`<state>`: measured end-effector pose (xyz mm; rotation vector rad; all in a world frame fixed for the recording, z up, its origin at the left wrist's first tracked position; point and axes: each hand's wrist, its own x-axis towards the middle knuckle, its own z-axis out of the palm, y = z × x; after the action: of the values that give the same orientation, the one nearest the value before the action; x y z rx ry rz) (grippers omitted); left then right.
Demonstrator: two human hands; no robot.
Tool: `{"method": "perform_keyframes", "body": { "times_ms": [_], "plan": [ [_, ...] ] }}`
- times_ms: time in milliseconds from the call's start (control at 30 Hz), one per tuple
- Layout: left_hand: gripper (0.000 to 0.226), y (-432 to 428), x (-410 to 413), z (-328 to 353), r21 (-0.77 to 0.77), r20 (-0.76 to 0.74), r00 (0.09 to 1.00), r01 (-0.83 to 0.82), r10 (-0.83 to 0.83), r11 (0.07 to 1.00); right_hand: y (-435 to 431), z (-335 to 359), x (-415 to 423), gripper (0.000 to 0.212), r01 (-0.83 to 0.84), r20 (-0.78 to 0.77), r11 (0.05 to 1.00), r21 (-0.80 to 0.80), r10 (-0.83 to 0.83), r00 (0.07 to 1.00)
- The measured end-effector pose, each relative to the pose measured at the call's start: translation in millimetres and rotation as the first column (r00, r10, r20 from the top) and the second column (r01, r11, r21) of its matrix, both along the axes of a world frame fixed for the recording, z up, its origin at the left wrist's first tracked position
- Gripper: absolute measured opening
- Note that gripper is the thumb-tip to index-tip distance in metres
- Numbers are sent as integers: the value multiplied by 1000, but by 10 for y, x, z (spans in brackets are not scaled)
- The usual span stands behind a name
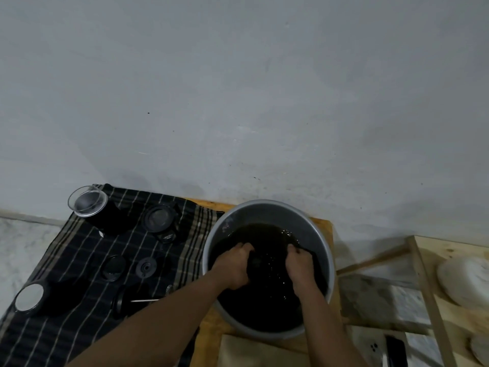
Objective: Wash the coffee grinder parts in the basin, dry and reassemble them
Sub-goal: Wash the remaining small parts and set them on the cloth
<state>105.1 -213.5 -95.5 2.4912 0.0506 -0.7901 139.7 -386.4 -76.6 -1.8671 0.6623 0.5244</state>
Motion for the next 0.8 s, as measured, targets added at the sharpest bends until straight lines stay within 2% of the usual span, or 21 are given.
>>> {"method": "perform_keyframes", "body": {
  "times_ms": [67,133,167,233,267,300,400,500,567,667,733,800],
  "plan": [
    [73,-19,6,-30,-55,29,999,-34,36,998,133,13,-71,28,-130,-77,978,161,144,987],
    [69,-32,-10,-42,-193,-11,984,-179,180,965,193,43,-109,23,-181,-50,959,216,196,979],
    [68,-32,-7,-21,-275,-88,955,-297,284,914,176,56,-127,20,-200,-11,960,196,206,978],
    [55,-49,14,87,-410,-345,831,-552,436,726,125,112,-160,16,-208,24,959,190,208,978],
    [47,-65,28,128,-424,-469,749,-655,468,625,80,118,-186,15,-218,31,954,206,216,976],
    [46,-74,43,163,-408,-533,694,-712,484,571,46,137,-217,16,-233,49,947,222,227,973],
    [63,-114,52,209,-310,-533,647,-749,546,585,32,122,-288,28,-239,72,921,307,228,971],
    [62,-165,70,252,-256,-560,577,-803,595,538,92,25,-332,41,-183,80,901,392,165,983],
    [58,-176,75,261,-215,-529,606,-773,594,597,126,-15,-345,39,-184,78,919,349,167,983],
    [46,-134,81,135,-189,-352,694,-710,628,678,131,-86,-341,39,-157,-46,950,268,176,983],
    [34,-119,64,55,-218,-304,704,-707,642,672,99,-168,-329,40,-76,-132,975,208,105,986],
    [16,-127,27,43,-227,-328,694,-717,641,659,70,-225,-325,39,-20,-160,987,160,46,986]
  ]
}}
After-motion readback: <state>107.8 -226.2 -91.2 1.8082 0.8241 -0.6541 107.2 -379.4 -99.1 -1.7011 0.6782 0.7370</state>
